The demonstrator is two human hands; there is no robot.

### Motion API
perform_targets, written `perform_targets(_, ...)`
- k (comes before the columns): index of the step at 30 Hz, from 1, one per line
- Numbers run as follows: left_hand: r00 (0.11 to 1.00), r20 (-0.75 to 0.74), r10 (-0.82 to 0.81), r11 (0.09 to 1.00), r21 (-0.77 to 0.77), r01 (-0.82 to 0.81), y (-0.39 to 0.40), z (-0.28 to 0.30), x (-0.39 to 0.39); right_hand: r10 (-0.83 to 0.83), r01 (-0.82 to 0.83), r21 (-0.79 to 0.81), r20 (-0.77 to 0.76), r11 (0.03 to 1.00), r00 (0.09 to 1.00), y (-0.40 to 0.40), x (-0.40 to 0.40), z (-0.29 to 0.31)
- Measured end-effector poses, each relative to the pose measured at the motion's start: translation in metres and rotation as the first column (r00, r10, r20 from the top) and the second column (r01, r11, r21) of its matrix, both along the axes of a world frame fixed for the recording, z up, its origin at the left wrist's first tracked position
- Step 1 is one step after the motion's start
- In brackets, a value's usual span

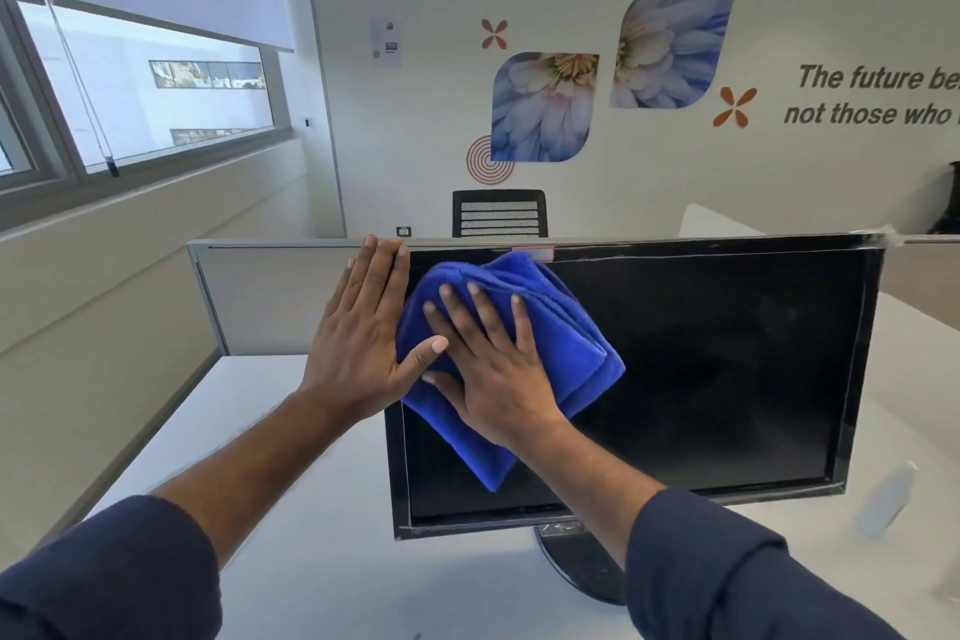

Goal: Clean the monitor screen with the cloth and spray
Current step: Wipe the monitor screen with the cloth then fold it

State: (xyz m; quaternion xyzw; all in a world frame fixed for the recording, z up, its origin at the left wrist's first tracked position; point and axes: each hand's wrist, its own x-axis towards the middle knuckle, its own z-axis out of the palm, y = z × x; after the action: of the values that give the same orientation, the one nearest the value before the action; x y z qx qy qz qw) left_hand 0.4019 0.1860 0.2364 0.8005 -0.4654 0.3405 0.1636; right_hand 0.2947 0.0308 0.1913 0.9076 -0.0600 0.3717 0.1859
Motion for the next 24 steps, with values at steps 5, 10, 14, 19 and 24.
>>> perform_targets(5,1.000,0.019,0.009,1.000,0.001,-0.009,0.001,0.003,0.000,-0.033,0.032,0.030,0.040,0.999,0.999,-0.005,0.000,0.010)
perform_targets(10,1.000,-0.008,-0.026,0.999,-0.040,0.026,0.001,0.005,0.000,-0.294,0.222,0.301,0.218,0.927,0.931,-0.037,-0.021,0.008)
perform_targets(14,0.998,-0.033,-0.049,0.996,-0.070,0.047,0.000,0.004,-0.001,-0.320,0.205,0.410,0.234,0.889,0.918,-0.018,-0.011,0.004)
perform_targets(19,0.997,-0.036,-0.061,0.994,-0.092,0.057,0.003,0.000,0.000,-0.140,0.102,0.265,0.129,0.959,0.982,0.014,0.006,-0.013)
perform_targets(24,0.999,-0.014,-0.042,0.997,-0.069,0.041,0.003,0.000,0.001,-0.006,0.014,0.077,-0.091,0.997,0.996,0.027,-0.005,-0.068)
